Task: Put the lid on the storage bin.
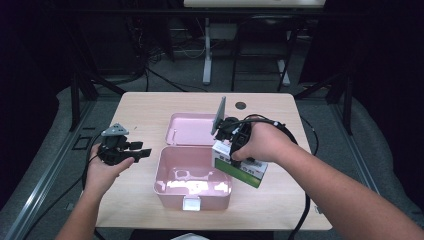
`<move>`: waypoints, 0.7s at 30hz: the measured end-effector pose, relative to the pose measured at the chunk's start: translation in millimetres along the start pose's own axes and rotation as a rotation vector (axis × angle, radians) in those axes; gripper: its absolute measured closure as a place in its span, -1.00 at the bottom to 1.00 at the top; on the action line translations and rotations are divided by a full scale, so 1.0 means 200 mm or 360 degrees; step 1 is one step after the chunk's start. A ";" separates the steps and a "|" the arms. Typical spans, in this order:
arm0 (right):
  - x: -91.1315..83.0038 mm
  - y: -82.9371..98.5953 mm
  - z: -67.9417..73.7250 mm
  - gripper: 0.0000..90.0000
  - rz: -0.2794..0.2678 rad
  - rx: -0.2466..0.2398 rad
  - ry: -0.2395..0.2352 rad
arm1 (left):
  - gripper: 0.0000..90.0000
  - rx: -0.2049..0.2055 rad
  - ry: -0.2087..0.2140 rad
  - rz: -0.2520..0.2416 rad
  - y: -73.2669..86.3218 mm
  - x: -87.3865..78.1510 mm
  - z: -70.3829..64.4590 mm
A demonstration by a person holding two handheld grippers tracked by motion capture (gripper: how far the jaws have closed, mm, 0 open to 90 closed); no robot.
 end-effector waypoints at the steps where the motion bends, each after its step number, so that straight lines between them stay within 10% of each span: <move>1: 0.00 -0.02 0.01 0.37 -0.0004 -0.0013 -0.0002 | 0.15 0.0000 0.0000 -0.0001 0.00 0.00 0.00; 21: 0.02 -0.29 0.08 0.37 -0.0034 -0.0211 -0.0016 | 0.13 -0.0008 -0.0026 -0.0032 -0.01 0.00 0.01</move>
Point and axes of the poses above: each handheld gripper's, and its own axes: x roughly forward along the jaws, y roughly out of its underside, z roughly to its left, the point moved 8 cm from there along x, roughly forward along the jaws, and after that the axes turned 15 degrees about -x, right-handed, at the moved point
